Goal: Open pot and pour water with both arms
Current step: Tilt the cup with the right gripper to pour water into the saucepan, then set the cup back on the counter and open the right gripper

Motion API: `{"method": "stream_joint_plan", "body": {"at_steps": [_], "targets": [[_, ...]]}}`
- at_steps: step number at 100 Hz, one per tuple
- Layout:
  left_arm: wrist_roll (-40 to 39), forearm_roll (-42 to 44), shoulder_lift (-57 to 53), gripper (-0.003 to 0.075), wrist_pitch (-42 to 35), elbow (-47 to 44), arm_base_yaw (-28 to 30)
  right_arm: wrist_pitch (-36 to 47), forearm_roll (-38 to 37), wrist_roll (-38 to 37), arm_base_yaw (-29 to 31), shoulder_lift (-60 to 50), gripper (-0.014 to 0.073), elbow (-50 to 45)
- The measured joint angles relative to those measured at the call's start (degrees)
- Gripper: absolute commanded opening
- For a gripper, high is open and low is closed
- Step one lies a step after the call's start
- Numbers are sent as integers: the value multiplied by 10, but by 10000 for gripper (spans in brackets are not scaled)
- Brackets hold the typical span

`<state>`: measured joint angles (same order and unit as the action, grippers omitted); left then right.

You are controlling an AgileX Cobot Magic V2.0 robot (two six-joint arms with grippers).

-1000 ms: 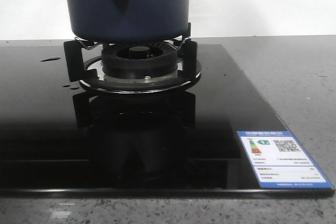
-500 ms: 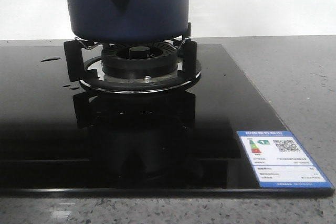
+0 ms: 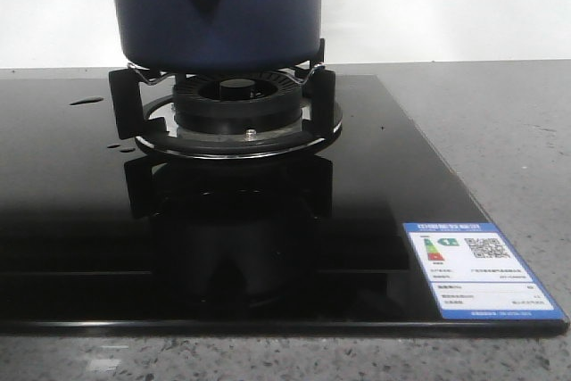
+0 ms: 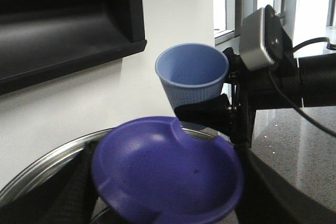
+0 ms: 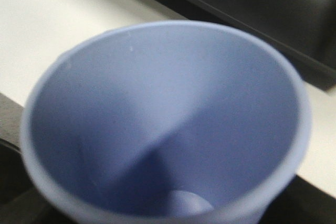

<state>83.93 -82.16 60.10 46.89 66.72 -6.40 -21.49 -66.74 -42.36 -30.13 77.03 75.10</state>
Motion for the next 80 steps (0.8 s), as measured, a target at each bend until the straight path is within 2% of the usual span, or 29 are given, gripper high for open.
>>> {"method": "stream_joint_plan", "body": {"at_steps": [21, 38, 49, 67, 80], "targets": [[-1, 0, 5, 282, 4, 0, -8, 26, 26, -67, 103, -95, 206, -153], [-1, 0, 14, 282, 4, 0, -8, 142, 27, -130, 210, -152, 206, -308], [-1, 0, 21, 282, 4, 0, -8, 220, 25, -147, 257, -157, 206, -385], [-1, 0, 25, 282, 10, 0, -8, 316, 16, -152, 316, -154, 206, -451], [-1, 0, 25, 282, 11, 0, -8, 343, 14, -152, 343, -143, 206, -460]]}}
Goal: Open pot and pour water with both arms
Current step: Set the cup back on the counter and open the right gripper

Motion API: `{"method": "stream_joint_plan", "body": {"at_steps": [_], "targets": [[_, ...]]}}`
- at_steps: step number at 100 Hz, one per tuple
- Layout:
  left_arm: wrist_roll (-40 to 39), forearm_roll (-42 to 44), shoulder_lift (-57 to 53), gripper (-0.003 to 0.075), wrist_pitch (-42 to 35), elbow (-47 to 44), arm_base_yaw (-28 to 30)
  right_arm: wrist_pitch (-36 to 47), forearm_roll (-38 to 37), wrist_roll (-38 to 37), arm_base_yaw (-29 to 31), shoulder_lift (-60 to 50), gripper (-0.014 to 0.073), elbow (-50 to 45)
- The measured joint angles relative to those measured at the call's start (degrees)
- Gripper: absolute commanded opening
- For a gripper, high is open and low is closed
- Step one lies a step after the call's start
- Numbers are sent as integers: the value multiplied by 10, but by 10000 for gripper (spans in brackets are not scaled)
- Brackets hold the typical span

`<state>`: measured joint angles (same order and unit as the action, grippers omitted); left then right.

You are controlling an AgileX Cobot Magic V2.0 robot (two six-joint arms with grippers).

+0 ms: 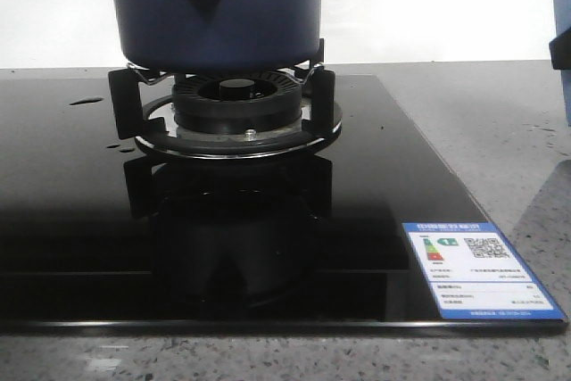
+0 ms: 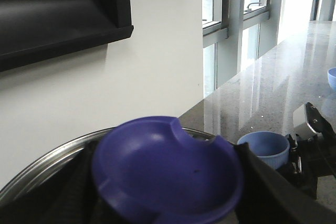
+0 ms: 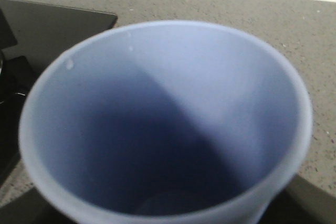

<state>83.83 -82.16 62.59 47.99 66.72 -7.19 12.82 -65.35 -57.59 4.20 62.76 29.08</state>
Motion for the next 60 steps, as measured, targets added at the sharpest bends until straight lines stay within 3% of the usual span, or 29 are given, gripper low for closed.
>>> {"method": "stream_joint_plan", "body": {"at_steps": [14, 36, 60], "targets": [[0, 0, 0, 282, 3, 0, 0, 4, -1, -1, 8, 11, 244, -2], [0, 0, 0, 282, 4, 0, 0, 8, -1, -1, 8, 13, 431, -4], [0, 0, 0, 282, 6, 0, 0, 15, -1, -1, 8, 13, 468, -4]]}}
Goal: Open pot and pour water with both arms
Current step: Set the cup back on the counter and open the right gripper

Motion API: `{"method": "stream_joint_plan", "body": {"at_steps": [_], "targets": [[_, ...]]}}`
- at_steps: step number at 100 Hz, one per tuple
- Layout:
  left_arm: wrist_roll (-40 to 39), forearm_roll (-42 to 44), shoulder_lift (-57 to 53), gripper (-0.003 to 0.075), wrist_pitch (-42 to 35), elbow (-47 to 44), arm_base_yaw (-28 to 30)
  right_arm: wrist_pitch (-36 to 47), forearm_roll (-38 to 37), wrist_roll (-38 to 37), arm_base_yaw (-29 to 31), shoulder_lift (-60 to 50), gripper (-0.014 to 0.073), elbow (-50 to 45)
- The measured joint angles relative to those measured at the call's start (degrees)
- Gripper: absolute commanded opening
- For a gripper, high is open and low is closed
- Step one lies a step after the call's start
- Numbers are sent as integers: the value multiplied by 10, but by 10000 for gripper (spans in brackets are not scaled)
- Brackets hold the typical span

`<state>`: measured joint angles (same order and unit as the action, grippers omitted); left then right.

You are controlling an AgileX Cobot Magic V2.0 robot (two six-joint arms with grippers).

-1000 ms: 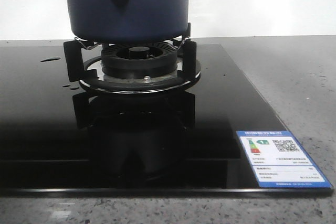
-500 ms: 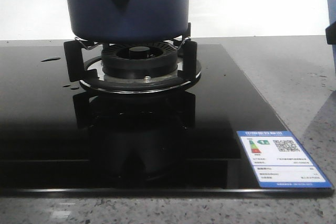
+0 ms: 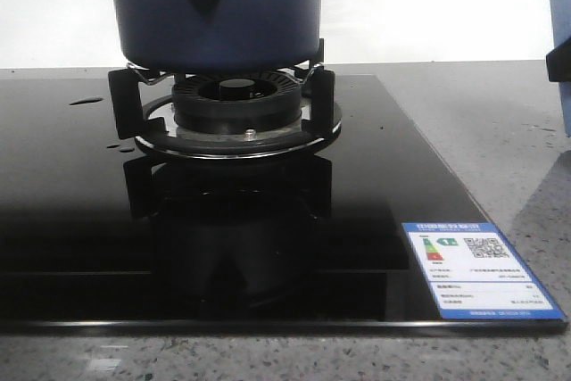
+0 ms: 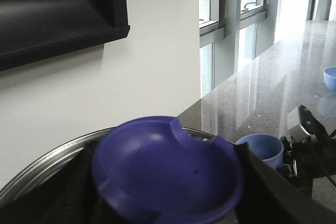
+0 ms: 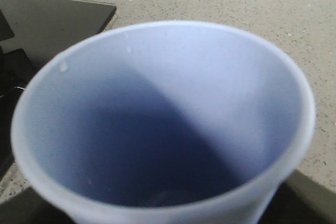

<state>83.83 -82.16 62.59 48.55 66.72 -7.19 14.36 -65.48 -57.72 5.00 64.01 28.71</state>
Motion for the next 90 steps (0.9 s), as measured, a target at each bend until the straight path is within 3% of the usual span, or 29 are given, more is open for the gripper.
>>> {"method": "stream_joint_plan", "body": {"at_steps": [18, 46, 90], "targets": [[0, 0, 0, 282, 7, 0, 0, 8, 0, 0, 0, 0, 663, 0], [0, 0, 0, 282, 10, 0, 0, 28, -1, 0, 0, -51, 645, 0], [13, -7, 66, 282, 8, 0, -14, 14, -2, -2, 0, -271, 638, 0]]}}
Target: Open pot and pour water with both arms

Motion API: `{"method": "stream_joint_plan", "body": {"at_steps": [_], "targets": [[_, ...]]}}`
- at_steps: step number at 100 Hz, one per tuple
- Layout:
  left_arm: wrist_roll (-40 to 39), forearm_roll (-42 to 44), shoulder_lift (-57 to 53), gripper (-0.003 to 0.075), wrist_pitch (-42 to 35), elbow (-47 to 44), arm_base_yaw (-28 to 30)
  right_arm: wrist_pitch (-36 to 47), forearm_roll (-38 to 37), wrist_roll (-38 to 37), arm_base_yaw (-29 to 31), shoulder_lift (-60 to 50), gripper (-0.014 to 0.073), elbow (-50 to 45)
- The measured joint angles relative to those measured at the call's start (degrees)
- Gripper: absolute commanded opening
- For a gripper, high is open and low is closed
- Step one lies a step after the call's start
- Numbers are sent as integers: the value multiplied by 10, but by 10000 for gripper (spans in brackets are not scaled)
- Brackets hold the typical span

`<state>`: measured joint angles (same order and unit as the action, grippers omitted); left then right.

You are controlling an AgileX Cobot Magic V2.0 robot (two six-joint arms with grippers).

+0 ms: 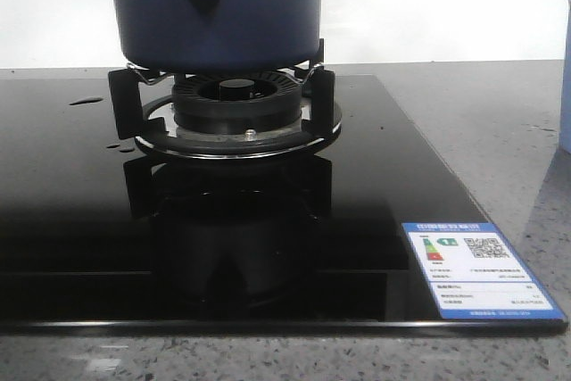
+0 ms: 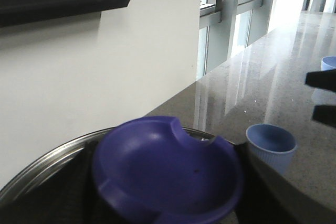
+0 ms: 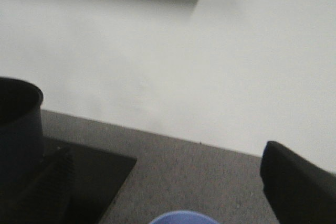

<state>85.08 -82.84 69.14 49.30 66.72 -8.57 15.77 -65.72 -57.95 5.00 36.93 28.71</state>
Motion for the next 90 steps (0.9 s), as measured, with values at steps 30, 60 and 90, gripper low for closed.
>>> {"method": "stream_joint_plan", "body": {"at_steps": [30, 60, 90], "targets": [[83, -42, 89, 282, -14, 0, -73, 6, 0, -50, 0, -119, 6, 0], [140, -123, 160, 282, -43, 0, -75, 30, -8, -56, 0, -163, -66, 0], [148, -129, 187, 282, -67, 0, -75, 30, -8, -56, 0, -163, -66, 0]]}}
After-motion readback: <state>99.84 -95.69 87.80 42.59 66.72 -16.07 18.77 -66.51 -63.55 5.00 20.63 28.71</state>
